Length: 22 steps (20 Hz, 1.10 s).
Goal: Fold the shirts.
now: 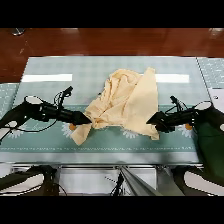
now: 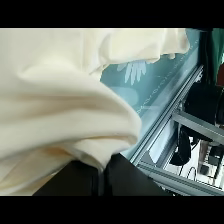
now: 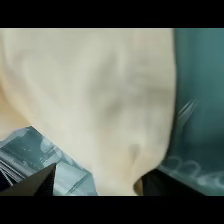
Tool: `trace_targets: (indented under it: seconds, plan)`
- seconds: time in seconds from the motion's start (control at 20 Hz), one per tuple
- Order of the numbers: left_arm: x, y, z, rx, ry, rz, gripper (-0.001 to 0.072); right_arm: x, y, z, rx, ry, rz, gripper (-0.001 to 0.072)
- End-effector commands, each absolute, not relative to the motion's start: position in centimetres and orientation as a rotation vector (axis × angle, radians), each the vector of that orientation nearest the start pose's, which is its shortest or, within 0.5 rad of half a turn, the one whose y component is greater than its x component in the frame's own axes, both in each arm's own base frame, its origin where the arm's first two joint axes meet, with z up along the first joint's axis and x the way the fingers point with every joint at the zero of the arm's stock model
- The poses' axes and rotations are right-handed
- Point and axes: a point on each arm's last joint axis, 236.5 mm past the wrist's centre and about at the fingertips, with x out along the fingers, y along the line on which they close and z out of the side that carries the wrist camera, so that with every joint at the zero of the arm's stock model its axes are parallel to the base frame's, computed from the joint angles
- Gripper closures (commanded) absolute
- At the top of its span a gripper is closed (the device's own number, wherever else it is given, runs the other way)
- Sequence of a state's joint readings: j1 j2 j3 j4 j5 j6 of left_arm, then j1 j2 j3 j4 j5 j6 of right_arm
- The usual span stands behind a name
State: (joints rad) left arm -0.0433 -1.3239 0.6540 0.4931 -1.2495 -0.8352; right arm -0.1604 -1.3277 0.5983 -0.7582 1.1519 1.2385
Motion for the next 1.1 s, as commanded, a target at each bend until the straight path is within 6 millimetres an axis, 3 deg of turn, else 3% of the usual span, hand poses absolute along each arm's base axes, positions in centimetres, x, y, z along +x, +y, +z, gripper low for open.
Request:
trace_targets:
  seconds: [0.0, 0.05, 0.1, 0.15, 0.25, 0.3, 0.35, 0.4, 0.5, 0.6, 0.7, 0.85, 0.95, 1.05]
  plan:
    - [25.2, -20.9, -4.1, -0.626, 1.391, -0.916, 0.0681, 26.7, 14.4, -10.5, 0.754, 1.586, 0.403, 0.0274]
    - [25.2, -20.9, -4.1, -0.627, 1.389, -0.917, 0.0681, 27.2, 15.2, -9.9, 0.722, 1.576, 0.448, 0.0616]
    - [25.3, -20.9, -3.7, -0.632, 1.389, -0.927, 0.0681, 27.9, 16.0, -8.5, 0.678, 1.557, 0.516, 0.0691]
    - [25.6, -20.9, -2.7, -0.64, 1.383, -0.947, 0.0681, 28.9, 16.4, -6.4, 0.646, 1.536, 0.58, 0.0691]
    - [28.3, -20.7, 1.9, -0.661, 1.26, -0.996, 0.0681, 32.9, 16.2, -0.7, 0.576, 1.414, 0.648, 0.0691]
    - [31.0, -20.4, 6.1, -0.686, 1.121, -1.011, 0.0681, 35.6, 15.7, 3.2, 0.535, 1.321, 0.653, 0.0691]
    - [33.6, -20.0, 11.2, -0.709, 0.959, -1.028, 0.0681, 38.3, 15.2, 8.5, 0.483, 1.198, 0.661, 0.0691]
    - [35.9, -19.3, 17.8, -0.717, 0.762, -1.046, 0.0682, 40.3, 14.8, 14.1, 0.425, 1.068, 0.669, 0.0692]
    - [37.5, -17.7, 31.0, -0.646, 0.397, -1.051, 0.0682, 41.9, 14.0, 26.4, 0.289, 0.785, 0.662, 0.0691]
    - [35.5, -16.2, 42.2, -0.484, 0.11, -1.001, 0.0683, 39.5, 13.7, 37.6, 0.179, 0.528, 0.655, 0.0691]
    - [32.0, -14.5, 50.2, -0.325, -0.067, -0.883, 0.0682, 34.9, 13.4, 45.0, 0.1, 0.323, 0.634, 0.0691]
    - [26.2, -11.5, 56.5, -0.101, -0.194, -0.609, 0.0682, 27.9, 11.8, 49.7, 0.018, 0.157, 0.541, 0.0691]
    - [21.8, -9.4, 58.5, -0.003, -0.256, -0.425, 0.0682, 23.8, 10.6, 51.3, -0.029, 0.078, 0.474, 0.0691]
    - [17.6, -8.1, 59.0, 0.043, -0.289, -0.309, 0.0682, 20.3, 9.9, 51.7, -0.055, 0.04, 0.432, 0.0691]
